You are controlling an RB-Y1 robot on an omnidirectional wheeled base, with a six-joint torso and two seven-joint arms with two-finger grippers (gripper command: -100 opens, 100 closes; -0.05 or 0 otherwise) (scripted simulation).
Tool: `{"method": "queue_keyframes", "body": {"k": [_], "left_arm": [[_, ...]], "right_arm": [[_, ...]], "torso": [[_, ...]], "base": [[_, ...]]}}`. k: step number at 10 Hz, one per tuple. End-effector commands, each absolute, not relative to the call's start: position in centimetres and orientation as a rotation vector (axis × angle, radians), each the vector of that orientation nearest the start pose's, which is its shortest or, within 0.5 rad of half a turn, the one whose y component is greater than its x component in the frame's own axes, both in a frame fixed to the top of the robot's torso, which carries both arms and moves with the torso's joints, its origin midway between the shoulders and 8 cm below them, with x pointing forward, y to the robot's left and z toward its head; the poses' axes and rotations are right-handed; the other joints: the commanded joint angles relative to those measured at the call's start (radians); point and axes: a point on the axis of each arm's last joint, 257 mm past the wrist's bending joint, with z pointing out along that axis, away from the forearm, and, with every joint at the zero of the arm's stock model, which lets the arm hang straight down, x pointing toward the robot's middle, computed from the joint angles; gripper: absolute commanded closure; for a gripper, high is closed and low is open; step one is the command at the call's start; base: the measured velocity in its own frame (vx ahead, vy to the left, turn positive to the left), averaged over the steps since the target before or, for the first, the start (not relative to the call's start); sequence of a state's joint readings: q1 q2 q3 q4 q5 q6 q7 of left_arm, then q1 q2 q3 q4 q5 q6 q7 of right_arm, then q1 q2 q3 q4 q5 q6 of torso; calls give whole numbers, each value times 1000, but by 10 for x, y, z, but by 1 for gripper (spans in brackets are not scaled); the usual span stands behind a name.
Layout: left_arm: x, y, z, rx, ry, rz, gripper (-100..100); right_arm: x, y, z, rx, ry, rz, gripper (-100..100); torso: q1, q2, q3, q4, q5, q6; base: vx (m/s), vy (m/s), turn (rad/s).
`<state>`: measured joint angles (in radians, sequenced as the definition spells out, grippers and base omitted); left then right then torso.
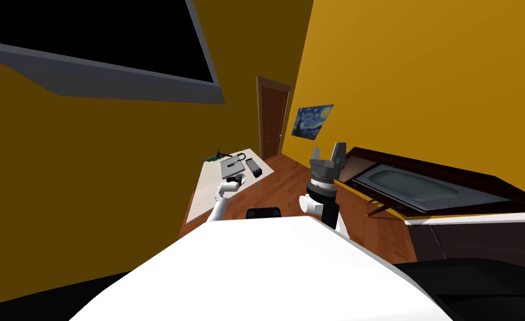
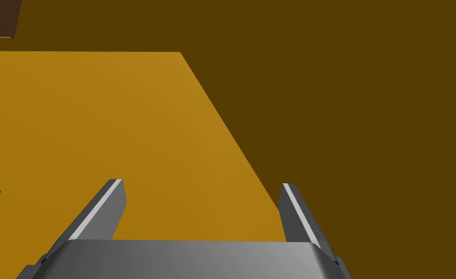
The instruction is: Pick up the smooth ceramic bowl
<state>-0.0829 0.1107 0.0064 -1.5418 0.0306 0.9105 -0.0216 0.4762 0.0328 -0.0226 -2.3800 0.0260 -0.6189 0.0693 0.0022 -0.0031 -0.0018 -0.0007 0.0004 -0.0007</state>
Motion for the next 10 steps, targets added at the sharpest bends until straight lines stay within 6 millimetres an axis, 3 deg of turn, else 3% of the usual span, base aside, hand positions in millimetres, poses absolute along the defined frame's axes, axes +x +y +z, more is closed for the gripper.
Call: {"method": "queue_keyframes", "body": {"k": [1, 8, 9, 10], "left_arm": [[469, 262, -419, -1767, 1887, -535, -100], [428, 268, -467, -1906, 2030, -350, -100], [435, 266, -462, -1894, 2018, -367, -100], [434, 266, -464, -1896, 2021, -363, 0]], "right_arm": [[297, -274, 94, 446, 446, 1248, 0], [297, -274, 94, 446, 446, 1248, 0], [297, -274, 94, 446, 446, 1248, 0], [297, -274, 94, 446, 446, 1248, 0]], "torso": [[0, 0, 0, 0, 0, 0], [0, 0, 0, 0, 0, 0], [1, 0, 0, 0, 0, 0], [0, 2, 1, 0, 0, 0]], "base": [[52, 21, 112], [58, 25, 61], [19, 14, 4], [0, 0, 0]]}}
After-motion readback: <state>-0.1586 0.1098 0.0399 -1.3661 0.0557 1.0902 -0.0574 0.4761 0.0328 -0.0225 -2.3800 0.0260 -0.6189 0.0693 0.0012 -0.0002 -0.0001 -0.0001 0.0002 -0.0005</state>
